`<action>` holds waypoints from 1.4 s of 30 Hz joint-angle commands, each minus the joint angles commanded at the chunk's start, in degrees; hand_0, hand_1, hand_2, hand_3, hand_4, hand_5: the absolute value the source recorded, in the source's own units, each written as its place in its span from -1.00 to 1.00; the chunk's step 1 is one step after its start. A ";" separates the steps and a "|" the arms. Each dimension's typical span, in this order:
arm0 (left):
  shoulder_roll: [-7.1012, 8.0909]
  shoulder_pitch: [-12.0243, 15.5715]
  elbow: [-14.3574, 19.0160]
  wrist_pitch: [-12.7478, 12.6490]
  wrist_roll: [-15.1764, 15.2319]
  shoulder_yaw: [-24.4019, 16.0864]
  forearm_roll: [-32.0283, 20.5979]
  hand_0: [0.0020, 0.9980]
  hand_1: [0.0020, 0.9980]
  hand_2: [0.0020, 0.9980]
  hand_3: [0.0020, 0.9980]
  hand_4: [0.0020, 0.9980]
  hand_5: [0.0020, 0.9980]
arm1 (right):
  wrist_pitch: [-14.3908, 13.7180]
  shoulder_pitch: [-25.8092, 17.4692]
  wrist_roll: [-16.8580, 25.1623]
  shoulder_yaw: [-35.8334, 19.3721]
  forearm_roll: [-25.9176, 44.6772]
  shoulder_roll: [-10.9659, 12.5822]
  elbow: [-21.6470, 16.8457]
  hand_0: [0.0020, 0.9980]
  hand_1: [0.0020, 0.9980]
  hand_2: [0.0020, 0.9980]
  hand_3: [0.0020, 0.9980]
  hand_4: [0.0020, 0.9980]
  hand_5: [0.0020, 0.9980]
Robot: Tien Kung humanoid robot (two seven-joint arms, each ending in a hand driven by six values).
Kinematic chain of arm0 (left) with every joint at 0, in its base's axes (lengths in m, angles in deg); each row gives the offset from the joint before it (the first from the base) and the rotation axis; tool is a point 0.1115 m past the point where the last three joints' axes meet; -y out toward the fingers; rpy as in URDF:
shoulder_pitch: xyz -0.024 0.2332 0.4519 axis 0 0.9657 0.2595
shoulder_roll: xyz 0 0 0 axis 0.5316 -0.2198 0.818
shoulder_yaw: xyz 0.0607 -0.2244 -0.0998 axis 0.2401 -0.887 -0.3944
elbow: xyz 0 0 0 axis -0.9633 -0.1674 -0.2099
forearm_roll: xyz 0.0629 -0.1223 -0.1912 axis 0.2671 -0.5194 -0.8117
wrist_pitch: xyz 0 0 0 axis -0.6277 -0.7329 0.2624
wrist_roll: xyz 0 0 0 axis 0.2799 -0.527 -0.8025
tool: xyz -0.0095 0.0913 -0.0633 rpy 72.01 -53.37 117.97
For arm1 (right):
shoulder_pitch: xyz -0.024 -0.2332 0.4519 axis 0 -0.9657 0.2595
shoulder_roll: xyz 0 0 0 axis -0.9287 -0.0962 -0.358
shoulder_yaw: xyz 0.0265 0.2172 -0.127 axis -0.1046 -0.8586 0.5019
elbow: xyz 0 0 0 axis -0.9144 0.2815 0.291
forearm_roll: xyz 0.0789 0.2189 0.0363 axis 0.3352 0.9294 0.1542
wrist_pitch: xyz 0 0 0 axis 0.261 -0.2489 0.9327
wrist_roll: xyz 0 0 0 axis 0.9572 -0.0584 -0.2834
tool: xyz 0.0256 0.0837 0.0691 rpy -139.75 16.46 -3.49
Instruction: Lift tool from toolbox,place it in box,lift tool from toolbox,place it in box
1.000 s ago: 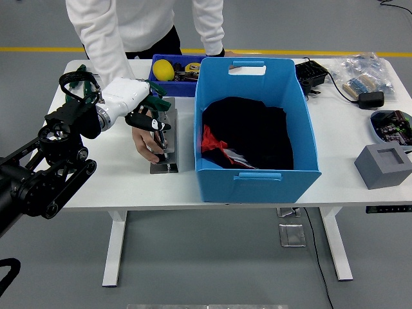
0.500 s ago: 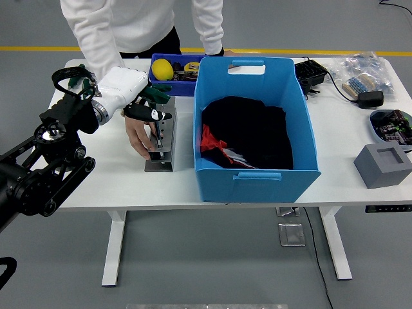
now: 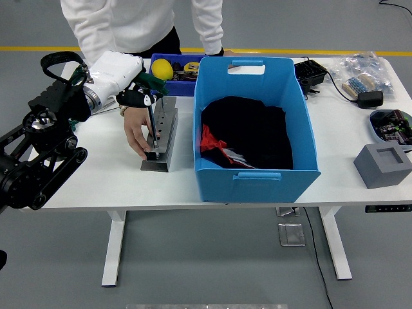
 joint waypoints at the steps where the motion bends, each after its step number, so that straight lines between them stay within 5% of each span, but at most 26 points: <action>1: 0.33 -0.16 0.50 0.39 -0.17 -0.18 0.00 -0.66 -0.98 -0.94 -0.89 0.36 -0.19 | 0.01 0.00 0.00 -0.02 -0.04 0.00 0.00 0.25 0.23 0.39 0.08 0.60 0.15; 14: 4.17 -3.83 6.66 3.68 -1.30 -1.37 -1.01 -0.66 -0.99 -0.94 -0.89 0.30 -0.30 | 0.00 -0.09 0.02 -0.35 -0.19 0.03 0.00 0.25 0.23 0.39 0.08 0.60 0.15; 22: 4.48 -6.00 9.26 4.03 -1.19 -2.64 -0.76 -0.66 -0.98 -0.94 -0.89 0.29 -0.37 | -0.04 -0.06 0.00 -0.37 -0.18 0.01 0.00 0.25 0.23 0.39 0.07 0.59 0.15; 27: 3.43 -7.60 12.14 2.94 -0.63 -3.58 -1.68 -0.66 -0.99 -0.94 -0.89 0.29 -0.38 | -0.04 -0.01 0.00 -0.26 -0.18 0.05 0.00 0.25 0.23 0.39 0.07 0.59 0.15; 33: 0.45 -9.57 13.65 0.88 0.51 -1.88 -5.24 -0.67 -0.99 -0.94 -0.88 0.30 -0.37 | -0.05 0.01 0.07 0.38 0.28 0.11 0.00 0.25 0.23 0.39 0.08 0.59 0.15; 42: -5.18 -10.93 5.78 -5.05 4.07 5.02 -9.11 -0.66 -0.99 -0.94 -0.88 0.30 -0.37 | -0.14 0.37 0.31 2.16 2.18 0.44 0.00 0.25 0.23 0.39 0.07 0.60 0.15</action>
